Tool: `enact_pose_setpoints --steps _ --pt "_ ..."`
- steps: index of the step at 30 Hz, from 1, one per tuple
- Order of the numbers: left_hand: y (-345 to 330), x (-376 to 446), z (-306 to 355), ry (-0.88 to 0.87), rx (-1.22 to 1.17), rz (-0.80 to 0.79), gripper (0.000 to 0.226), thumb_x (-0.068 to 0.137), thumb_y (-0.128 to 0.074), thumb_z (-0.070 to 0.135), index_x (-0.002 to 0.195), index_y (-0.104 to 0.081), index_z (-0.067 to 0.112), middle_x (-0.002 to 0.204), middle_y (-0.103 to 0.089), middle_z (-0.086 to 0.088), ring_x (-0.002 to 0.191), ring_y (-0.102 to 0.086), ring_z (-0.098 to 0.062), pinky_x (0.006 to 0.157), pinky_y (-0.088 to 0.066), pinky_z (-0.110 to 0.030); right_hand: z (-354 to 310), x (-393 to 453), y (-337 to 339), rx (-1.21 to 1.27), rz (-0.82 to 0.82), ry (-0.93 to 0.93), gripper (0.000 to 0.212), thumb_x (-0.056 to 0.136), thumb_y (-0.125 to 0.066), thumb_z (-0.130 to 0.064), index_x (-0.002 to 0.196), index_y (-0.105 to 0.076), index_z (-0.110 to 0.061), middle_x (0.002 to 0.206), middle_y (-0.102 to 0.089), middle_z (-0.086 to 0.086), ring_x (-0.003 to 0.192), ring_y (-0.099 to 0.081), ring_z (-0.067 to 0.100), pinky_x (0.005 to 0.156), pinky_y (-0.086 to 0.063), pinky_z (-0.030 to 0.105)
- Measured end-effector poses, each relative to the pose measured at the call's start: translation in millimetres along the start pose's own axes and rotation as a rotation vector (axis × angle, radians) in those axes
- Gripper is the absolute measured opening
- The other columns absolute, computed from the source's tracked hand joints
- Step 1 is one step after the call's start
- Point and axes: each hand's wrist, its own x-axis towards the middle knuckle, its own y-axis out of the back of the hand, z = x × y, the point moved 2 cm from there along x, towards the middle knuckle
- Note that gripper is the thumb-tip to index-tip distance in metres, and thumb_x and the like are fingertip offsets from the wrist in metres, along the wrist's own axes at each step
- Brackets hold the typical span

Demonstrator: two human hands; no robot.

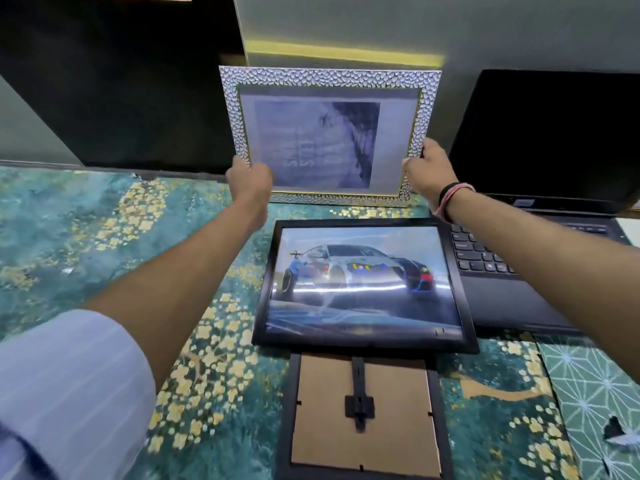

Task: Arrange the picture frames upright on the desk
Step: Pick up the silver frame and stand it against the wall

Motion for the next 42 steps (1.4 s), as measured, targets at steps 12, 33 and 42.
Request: enact_pose_setpoints --steps 12,33,42 --pt "11.2 29.9 -17.2 0.074 -0.192 0.016 0.039 0.096 -0.047 -0.008 0.117 -0.068 0.016 0.106 -0.063 0.000 0.091 -0.050 -0.017 0.068 -0.042 -0.022 -33.0 1.5 -6.5 0.395 0.235 0.069 0.013 0.105 -0.051 -0.028 0.098 -0.060 -0.021 0.083 -0.056 -0.011 0.071 -0.048 -0.003 0.071 -0.044 0.016" --pt "-1.8 -148.2 -49.2 0.337 -0.821 -0.161 0.063 0.107 -0.057 0.019 0.161 -0.024 0.020 0.149 -0.054 0.003 0.138 -0.050 -0.019 0.110 -0.042 -0.054 17.8 -138.7 16.1 0.940 0.184 -0.241 0.022 0.096 -0.064 -0.030 0.103 -0.073 -0.011 0.109 -0.075 0.009 0.098 -0.068 0.028 0.091 -0.052 0.044" --pt "-22.5 -220.5 -46.5 0.156 -0.672 -0.270 0.023 0.107 -0.049 0.001 0.096 -0.061 0.018 0.066 -0.067 0.015 0.063 -0.065 0.004 0.079 -0.054 -0.021 44.4 -171.1 203.9 0.619 0.054 0.141 0.015 0.099 -0.063 -0.018 0.113 -0.070 -0.017 0.098 -0.077 0.002 0.082 -0.068 0.016 0.070 -0.057 0.026"
